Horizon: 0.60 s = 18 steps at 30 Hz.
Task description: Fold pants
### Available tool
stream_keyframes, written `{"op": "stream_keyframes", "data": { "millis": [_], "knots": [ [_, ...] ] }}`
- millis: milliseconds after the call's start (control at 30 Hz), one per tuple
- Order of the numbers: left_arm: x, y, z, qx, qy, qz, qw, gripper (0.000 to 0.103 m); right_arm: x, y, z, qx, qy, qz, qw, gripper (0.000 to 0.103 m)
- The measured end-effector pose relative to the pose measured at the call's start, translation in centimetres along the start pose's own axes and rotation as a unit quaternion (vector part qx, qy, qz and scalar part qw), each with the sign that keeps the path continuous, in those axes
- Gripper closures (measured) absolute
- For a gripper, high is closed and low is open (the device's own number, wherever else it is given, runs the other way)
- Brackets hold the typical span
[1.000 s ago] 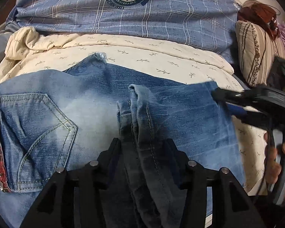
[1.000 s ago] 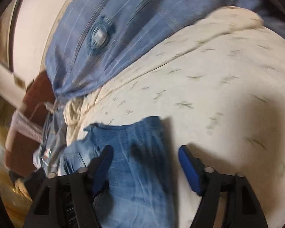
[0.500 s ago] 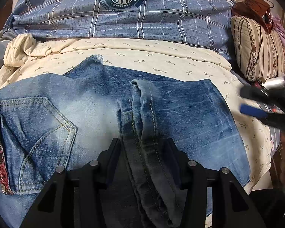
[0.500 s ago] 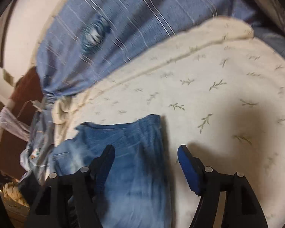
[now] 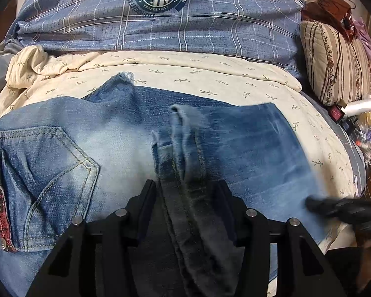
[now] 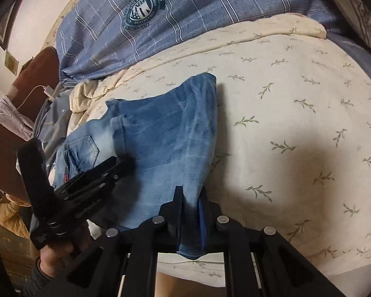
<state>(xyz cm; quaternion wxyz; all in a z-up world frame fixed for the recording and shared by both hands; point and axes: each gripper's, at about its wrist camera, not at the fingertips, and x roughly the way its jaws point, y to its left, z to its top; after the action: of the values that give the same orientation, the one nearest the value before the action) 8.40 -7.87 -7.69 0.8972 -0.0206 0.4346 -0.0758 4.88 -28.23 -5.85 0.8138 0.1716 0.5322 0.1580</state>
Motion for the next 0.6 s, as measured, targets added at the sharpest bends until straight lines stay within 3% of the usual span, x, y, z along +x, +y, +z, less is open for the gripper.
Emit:
{"op": "stream_keyframes", "data": {
  "millis": [33,100,133,167,200,267,333,400,467,600],
  "knots": [
    [0.0,-0.1,0.0,0.006,-0.001,0.005,1.0000,0.050,1.3,-0.9,-0.3,0.020,0.023,-0.001,1.000,0.087],
    [-0.1,-0.2,-0.1,0.008,-0.003,0.006,0.9999,0.050,0.5,-1.4,0.0,0.044,0.012,0.026,0.999,0.082],
    [0.0,-0.1,-0.1,0.008,-0.002,0.005,1.0000,0.050,-0.1,-1.1,0.3,0.037,0.005,0.026,0.999,0.069],
    [0.0,-0.1,0.0,0.007,-0.001,0.005,1.0000,0.050,-1.1,-0.7,0.6,0.028,-0.009,0.018,0.999,0.045],
    [0.0,0.0,0.0,0.005,0.000,0.004,1.0000,0.050,-2.2,-0.3,0.9,0.023,-0.027,0.007,0.999,0.036],
    [0.0,0.0,0.0,0.003,0.000,0.004,1.0000,0.049,-3.7,0.0,2.0,0.028,-0.061,0.004,0.998,0.035],
    [0.1,-0.2,0.0,0.006,-0.001,0.008,0.9999,0.048,-4.3,0.4,3.5,0.032,-0.082,0.047,0.995,0.035],
    [0.1,-0.3,0.0,0.009,-0.003,0.010,0.9999,0.048,-3.4,0.7,5.2,0.042,-0.075,0.113,0.990,0.035],
    [0.0,-0.3,-0.1,0.010,-0.004,0.007,0.9999,0.048,-1.6,0.6,7.2,0.060,-0.065,0.149,0.985,0.035],
    [0.0,-0.3,-0.1,0.015,-0.005,0.005,0.9999,0.048,4.9,-2.4,10.4,0.122,-0.020,0.179,0.976,0.037]
  ]
}}
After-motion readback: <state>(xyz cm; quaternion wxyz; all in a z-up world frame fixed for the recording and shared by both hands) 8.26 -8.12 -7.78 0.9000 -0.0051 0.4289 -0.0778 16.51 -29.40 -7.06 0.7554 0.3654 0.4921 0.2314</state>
